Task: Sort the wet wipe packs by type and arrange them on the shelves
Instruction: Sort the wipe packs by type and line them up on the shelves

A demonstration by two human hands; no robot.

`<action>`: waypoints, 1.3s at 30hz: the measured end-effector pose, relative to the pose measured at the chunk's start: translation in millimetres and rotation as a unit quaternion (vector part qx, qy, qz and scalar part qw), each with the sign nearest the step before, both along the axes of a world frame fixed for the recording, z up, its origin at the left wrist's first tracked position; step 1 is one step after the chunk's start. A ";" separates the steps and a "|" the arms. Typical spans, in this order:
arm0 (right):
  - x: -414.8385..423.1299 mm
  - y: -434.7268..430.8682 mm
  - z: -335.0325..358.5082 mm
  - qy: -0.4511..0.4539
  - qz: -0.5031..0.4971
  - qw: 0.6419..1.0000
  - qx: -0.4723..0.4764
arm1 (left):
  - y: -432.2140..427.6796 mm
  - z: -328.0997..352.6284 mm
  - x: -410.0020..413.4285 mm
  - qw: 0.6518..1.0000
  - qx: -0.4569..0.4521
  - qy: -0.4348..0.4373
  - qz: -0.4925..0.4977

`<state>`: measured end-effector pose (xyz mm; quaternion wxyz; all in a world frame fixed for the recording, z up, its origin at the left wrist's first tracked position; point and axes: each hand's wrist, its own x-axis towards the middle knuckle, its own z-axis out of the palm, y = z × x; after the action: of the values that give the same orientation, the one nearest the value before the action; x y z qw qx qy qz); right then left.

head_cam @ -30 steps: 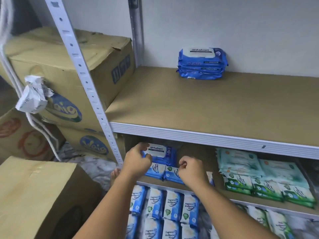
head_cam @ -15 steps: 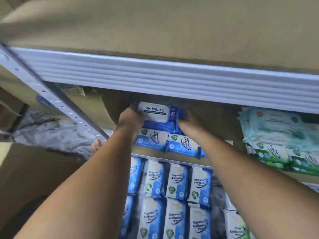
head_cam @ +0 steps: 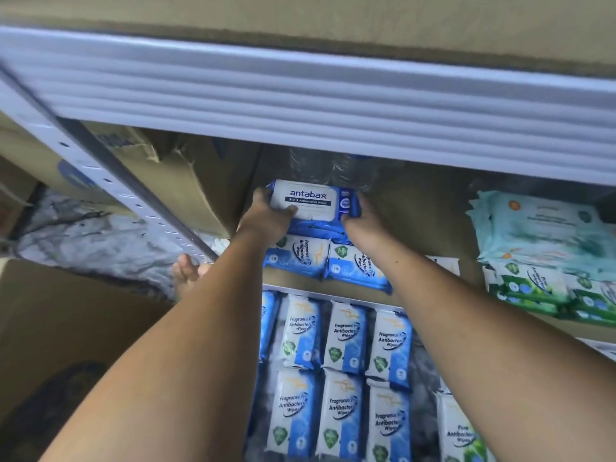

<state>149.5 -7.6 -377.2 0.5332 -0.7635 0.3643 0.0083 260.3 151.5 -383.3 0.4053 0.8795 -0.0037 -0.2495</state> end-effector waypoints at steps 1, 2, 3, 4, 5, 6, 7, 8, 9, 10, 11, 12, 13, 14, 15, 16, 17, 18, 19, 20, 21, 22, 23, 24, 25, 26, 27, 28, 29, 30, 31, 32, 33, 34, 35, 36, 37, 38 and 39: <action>-2.2 0.7 1.1 -0.008 -0.002 1.000 0.002 | 1.1 0.0 -2.1 1.000 -0.013 -0.010 0.003; -5.4 1.6 5.0 -0.017 -0.005 1.000 0.005 | 2.3 0.8 -3.7 0.999 -0.028 -0.023 0.006; -8.2 2.8 8.6 -0.028 -0.012 1.000 0.006 | 3.3 2.7 -5.3 0.999 -0.039 -0.032 0.006; -10.8 3.4 13.3 -0.038 -0.017 0.999 0.007 | 3.6 6.9 -7.2 0.998 -0.051 -0.036 0.005; -12.5 4.0 17.2 -0.047 -0.022 0.999 0.006 | 4.3 12.9 -9.3 0.997 -0.062 -0.034 0.007; -14.1 4.6 21.7 -0.052 -0.027 0.998 0.002 | 4.6 19.2 -11.1 0.996 -0.078 -0.030 0.012; -15.9 6.3 27.9 -0.061 -0.032 0.998 0.005 | 5.7 23.4 -12.8 0.995 -0.092 -0.024 0.020; -18.3 8.0 33.9 -0.068 -0.039 0.997 0.011 | 7.3 26.2 -15.1 0.993 -0.109 -0.020 0.032; -21.0 10.3 40.8 -0.077 -0.046 0.996 0.018 | 8.7 31.3 -19.9 0.990 -0.130 -0.017 0.047; -25.1 13.0 49.3 -0.087 -0.053 0.995 0.025 | 10.4 34.8 -25.5 0.986 -0.152 -0.015 0.059; -30.5 16.9 58.0 -0.095 -0.063 0.993 0.030 | 11.5 39.1 -32.9 0.983 -0.170 -0.014 0.065; -37.8 20.7 65.8 -0.102 -0.074 0.992 0.028 | 12.4 46.8 -44.1 0.980 -0.186 -0.015 0.068; -46.7 25.1 72.6 -0.110 -0.084 0.990 0.029 | 13.8 53.6 -56.6 0.979 -0.190 -0.018 0.071; -57.3 30.0 76.8 -0.107 -0.092 0.990 0.028 | 16.4 58.2 -70.2 0.978 -0.192 -0.024 0.074; -68.4 34.7 80.3 -0.102 -0.097 0.990 0.029 | 20.1 61.9 -85.3 0.978 -0.190 -0.025 0.079; -80.6 40.6 83.2 -0.089 -0.096 0.991 0.027 | 24.7 65.2 -101.0 0.977 -0.194 -0.021 0.083; -94.4 46.6 89.0 -0.076 -0.090 0.993 0.017 | 30.7 69.3 -116.7 0.978 -0.191 -0.024 0.082; -108.3 51.2 94.7 -0.062 -0.083 0.995 0.005 | 37.1 73.8 -131.1 0.980 -0.181 -0.035 0.077; -122.1 56.1 102.8 -0.052 -0.075 0.996 -0.002 | 43.0 81.2 -145.5 0.982 -0.169 -0.043 0.071; -135.8 61.2 113.3 -0.049 -0.069 0.996 -0.011 | 49.3 87.6 -157.8 0.984 -0.156 -0.045 0.069; -148.5 65.2 121.8 -0.049 -0.065 0.996 -0.021 | 54.2 97.1 -170.4 0.986 -0.149 -0.041 0.068; -162.0 70.2 133.3 -0.047 -0.065 0.996 -0.029 | 58.8 108.3 -183.4 0.986 -0.144 -0.041 0.067; -175.0 74.3 144.0 -0.054 -0.066 0.996 -0.036 | 62.5 119.7 -195.8 0.987 -0.139 -0.044 0.066; -188.0 77.6 155.7 -0.059 -0.071 0.995 -0.039 | 65.6 133.5 -208.5 0.987 -0.140 -0.052 0.062; -201.0 80.9 167.8 -0.068 -0.075 0.994 -0.042 | 68.1 147.2 -221.1 0.986 -0.143 -0.062 0.057; -212.8 83.3 180.5 -0.075 -0.081 0.993 -0.044 | 70.2 163.6 -234.0 0.985 -0.147 -0.073 0.052; -224.3 85.3 194.2 -0.085 -0.086 0.992 -0.049 | 72.1 180.7 -246.3 0.983 -0.152 -0.087 0.045; -236.8 87.1 209.7 -0.090 -0.089 0.990 -0.054 | 74.2 197.0 -257.9 0.983 -0.152 -0.096 0.038; -248.4 88.3 225.5 -0.098 -0.091 0.989 -0.063 | 76.1 212.5 -268.7 0.981 -0.156 -0.110 0.028; -260.1 88.2 241.3 -0.103 -0.092 0.988 -0.071 | 78.6 229.1 -279.0 0.979 -0.157 -0.125 0.019; -270.8 87.4 254.9 -0.110 -0.093 0.987 -0.076 | 80.8 244.1 -288.2 0.977 -0.160 -0.143 0.010; -280.9 86.9 268.5 -0.119 -0.090 0.986 -0.077 | 83.2 257.4 -295.3 0.974 -0.158 -0.160 0.005; -289.5 85.9 281.0 -0.127 -0.086 0.985 -0.080 | 84.7 272.0 -302.4 0.971 -0.163 -0.175 -0.001; -297.0 85.2 293.4 -0.132 -0.082 0.984 -0.089 | 86.0 285.3 -308.3 0.969 -0.164 -0.186 -0.007; -303.4 84.1 305.2 -0.141 -0.075 0.982 -0.103 | 87.3 299.0 -313.7 0.965 -0.169 -0.199 -0.013; -309.4 83.1 318.6 -0.151 -0.069 0.979 -0.118 | 88.2 311.1 -317.5 0.964 -0.167 -0.204 -0.015; -313.8 81.5 331.8 -0.166 -0.065 0.975 -0.131 | 88.3 324.8 -321.5 0.963 -0.172 -0.209 -0.018; -317.4 79.7 345.9 -0.179 -0.062 0.971 -0.144 | 87.4 336.5 -323.6 0.959 -0.182 -0.216 -0.018; -320.2 76.8 358.5 -0.194 -0.060 0.967 -0.156 | 85.5 347.8 -325.1 0.956 -0.191 -0.224 -0.018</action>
<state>-170.7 69.3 -18.8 0.4675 -0.8011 0.2955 -0.2289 -64.8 237.0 -35.5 0.5498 0.8190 -0.1573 -0.0481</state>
